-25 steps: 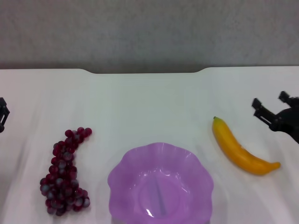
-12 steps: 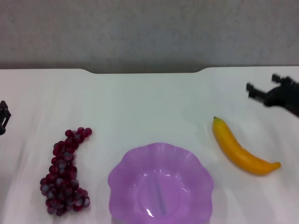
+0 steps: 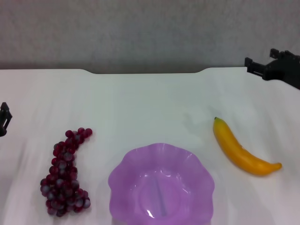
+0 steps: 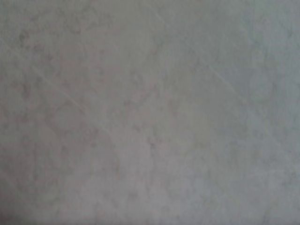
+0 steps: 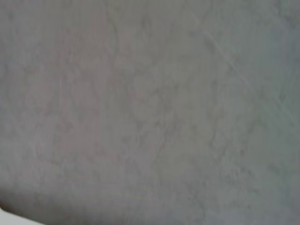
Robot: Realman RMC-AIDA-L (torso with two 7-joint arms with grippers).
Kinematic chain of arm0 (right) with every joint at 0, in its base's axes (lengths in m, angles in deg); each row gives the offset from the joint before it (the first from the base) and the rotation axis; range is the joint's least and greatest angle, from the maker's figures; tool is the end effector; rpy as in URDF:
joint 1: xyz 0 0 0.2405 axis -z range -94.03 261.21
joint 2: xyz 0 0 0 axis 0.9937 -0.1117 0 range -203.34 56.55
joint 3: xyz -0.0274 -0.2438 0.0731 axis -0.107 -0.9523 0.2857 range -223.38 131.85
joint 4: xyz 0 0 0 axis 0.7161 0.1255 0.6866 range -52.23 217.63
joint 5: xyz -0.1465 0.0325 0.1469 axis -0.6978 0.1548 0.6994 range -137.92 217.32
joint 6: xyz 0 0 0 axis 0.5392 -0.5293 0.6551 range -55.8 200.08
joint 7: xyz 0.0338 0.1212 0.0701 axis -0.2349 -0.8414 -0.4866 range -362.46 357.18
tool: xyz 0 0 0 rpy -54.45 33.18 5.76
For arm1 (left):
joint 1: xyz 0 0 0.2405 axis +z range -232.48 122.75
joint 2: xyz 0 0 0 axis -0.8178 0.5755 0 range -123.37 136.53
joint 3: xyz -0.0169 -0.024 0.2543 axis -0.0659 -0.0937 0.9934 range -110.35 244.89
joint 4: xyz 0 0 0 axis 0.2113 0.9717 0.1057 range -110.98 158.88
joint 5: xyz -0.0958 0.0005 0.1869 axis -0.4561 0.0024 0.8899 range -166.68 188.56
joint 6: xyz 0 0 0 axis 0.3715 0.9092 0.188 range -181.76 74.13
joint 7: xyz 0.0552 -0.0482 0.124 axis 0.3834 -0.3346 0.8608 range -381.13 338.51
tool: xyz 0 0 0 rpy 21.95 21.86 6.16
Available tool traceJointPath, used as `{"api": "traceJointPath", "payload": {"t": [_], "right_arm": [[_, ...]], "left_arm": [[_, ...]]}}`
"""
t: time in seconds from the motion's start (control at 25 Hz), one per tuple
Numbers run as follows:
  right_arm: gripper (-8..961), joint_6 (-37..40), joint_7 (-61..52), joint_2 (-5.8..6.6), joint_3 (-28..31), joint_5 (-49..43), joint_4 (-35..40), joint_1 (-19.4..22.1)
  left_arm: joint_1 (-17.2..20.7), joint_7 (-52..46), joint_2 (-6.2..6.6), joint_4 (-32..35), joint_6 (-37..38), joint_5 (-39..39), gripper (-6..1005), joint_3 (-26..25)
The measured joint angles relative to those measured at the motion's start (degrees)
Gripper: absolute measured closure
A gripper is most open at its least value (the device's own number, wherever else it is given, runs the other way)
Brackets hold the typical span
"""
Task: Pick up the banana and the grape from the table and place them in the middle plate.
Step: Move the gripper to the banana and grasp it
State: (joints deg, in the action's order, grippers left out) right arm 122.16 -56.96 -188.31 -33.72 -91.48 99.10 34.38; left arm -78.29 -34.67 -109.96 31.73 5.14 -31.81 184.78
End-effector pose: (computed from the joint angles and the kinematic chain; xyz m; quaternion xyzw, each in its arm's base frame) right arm 0.2858 0.4505 0.0315 -0.8171 0.2677 0.1990 0.4701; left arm -0.3769 0.3294 0.0192 -0.6381 -0.3169 -0.2618 0.6510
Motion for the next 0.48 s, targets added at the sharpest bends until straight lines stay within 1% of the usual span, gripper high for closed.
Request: {"api": "traceJointPath", "payload": {"t": [0.04, 0.16, 0.24, 0.36, 0.48], "right_arm": [[65, -0.30, -3.98, -0.06, -2.31, -0.72, 1.40, -0.60], [65, -2.22, -16.13, 0.09, -11.85, -2.46, 5.12, -1.75], [65, -3.19, -21.74, 0.00, -16.92, -2.63, 7.39, -1.92], [64, -3.50, -34.09, 0.03, -27.08, -4.37, 10.83, -1.65], [65, -0.18, -51.08, -0.11, -40.17, -10.44, 15.82, -0.85]], "left_arm": [[-0.10, 0.00, 0.00, 0.02, -0.02, 0.13, 288, 0.00], [-0.44, 0.00, 0.00, 0.23, -0.06, 0.62, 288, 0.00], [-0.62, 0.00, 0.00, 0.26, -0.27, 0.67, 288, 0.00], [-0.64, 0.00, 0.00, 0.27, -0.48, 0.71, 288, 0.00], [-0.60, 0.00, -0.01, 0.29, -0.52, 0.74, 288, 0.00]]}}
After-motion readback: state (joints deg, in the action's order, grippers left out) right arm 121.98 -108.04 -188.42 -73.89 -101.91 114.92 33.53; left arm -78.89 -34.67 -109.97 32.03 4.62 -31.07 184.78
